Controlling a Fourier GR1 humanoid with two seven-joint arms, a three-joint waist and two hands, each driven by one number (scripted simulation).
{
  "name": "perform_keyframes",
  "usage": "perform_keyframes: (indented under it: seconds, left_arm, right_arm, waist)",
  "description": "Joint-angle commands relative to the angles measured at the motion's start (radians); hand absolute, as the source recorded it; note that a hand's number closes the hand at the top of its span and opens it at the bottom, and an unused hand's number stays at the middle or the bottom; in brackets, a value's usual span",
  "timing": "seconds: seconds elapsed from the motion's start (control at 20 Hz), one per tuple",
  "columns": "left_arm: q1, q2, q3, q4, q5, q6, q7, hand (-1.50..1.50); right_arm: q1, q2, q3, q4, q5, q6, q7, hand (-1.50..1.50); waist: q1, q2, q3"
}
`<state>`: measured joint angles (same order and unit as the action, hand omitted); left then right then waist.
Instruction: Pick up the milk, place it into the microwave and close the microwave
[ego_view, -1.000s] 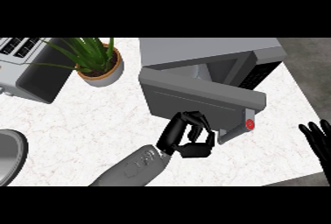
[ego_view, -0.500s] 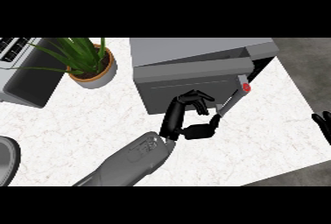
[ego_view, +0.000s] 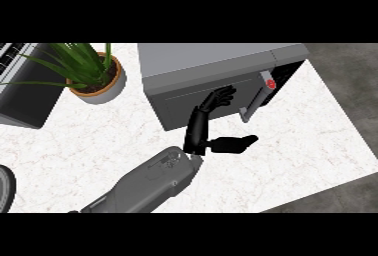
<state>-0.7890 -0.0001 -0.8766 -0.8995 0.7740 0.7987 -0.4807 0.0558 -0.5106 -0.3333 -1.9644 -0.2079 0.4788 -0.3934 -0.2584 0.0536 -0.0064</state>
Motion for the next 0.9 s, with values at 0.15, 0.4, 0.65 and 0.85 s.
perform_keyframes:
  seconds: [0.15, 0.4, 0.65, 0.85]
  left_arm:
    - [-0.084, 0.0, 0.089, 0.044, 0.094, 0.048, -0.025, -1.5]
    - [-0.092, 0.0, 0.073, 0.042, 0.129, 0.04, -0.051, -1.5]
    - [-0.089, 0.0, 0.058, 0.06, 0.155, 0.048, -0.079, -1.5]
    - [-0.103, 0.0, 0.065, 0.072, 0.174, 0.044, -0.099, -1.5]
  right_arm:
    - [-0.055, -0.056, -0.052, 0.011, 0.06, -0.029, -0.005, 1.5]
    - [-0.111, -0.067, -0.044, 0.031, 0.072, -0.044, 0.0, 1.5]
    - [-0.131, -0.072, -0.045, 0.047, 0.08, -0.05, 0.001, 1.5]
    - [-0.152, -0.081, -0.039, 0.063, 0.091, -0.053, 0.009, 1.5]
  waist:
    - [-0.003, 0.016, 0.002]
    - [0.014, 0.032, 0.002]
    - [0.005, 0.032, 0.003]
    - [0.009, 0.04, 0.003]
